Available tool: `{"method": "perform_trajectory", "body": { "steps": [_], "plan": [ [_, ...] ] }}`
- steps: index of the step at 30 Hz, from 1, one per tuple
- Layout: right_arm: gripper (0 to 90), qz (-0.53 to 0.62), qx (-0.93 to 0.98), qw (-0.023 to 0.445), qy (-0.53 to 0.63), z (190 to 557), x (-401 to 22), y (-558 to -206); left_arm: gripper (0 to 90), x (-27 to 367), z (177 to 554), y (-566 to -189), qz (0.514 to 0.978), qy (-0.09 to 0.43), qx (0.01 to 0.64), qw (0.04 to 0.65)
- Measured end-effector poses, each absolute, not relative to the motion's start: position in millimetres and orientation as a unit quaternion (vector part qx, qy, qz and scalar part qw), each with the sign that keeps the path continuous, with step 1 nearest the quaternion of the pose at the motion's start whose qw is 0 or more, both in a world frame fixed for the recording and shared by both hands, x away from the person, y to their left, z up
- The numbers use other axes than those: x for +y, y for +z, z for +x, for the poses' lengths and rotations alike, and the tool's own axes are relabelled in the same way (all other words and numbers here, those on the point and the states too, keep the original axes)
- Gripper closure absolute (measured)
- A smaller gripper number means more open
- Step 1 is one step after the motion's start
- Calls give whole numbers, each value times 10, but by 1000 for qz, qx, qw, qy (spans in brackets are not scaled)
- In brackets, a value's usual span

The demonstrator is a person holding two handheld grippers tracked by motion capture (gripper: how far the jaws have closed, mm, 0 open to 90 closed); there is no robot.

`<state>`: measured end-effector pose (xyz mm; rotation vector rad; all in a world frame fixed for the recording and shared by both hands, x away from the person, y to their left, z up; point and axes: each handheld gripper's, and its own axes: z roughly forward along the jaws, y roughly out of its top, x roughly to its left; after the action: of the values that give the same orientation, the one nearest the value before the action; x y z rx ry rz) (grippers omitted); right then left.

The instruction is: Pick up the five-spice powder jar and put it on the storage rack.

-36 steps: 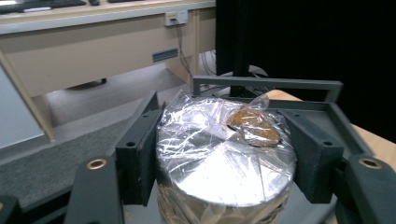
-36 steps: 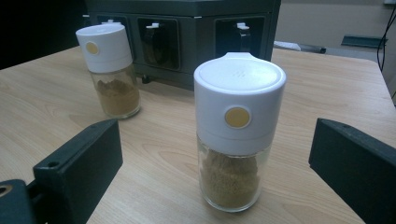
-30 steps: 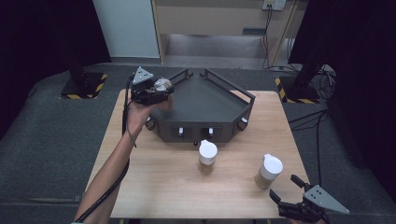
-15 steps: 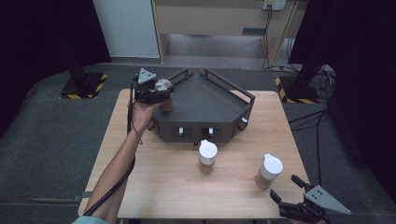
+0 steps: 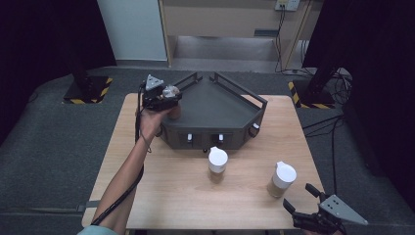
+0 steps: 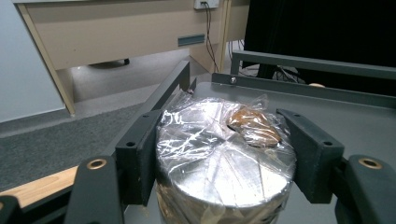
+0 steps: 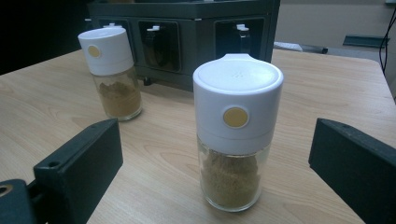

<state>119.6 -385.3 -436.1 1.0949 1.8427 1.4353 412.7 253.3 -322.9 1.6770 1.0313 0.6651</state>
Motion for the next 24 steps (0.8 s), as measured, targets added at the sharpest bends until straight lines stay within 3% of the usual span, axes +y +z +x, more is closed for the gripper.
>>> {"method": "perform_trajectory", "body": {
  "steps": [15, 18, 19, 24],
  "plan": [
    [28, 407, 687, 277, 534, 1194, -3855, -4360, 330, 2576, 4132, -3285, 683, 269, 438, 520],
    [29, 407, 687, 277, 535, 1194, -3856, -4360, 246, 2625, 4111, -3282, 664, 261, 443, 543],
    [29, 407, 687, 277, 535, 1194, -3856, -4360, 177, 2625, 4111, -3282, 664, 261, 443, 543],
    [29, 407, 687, 277, 535, 1192, -3854, -4359, 117, 2630, 4044, -3146, 664, 273, 420, 555]
  ]
}}
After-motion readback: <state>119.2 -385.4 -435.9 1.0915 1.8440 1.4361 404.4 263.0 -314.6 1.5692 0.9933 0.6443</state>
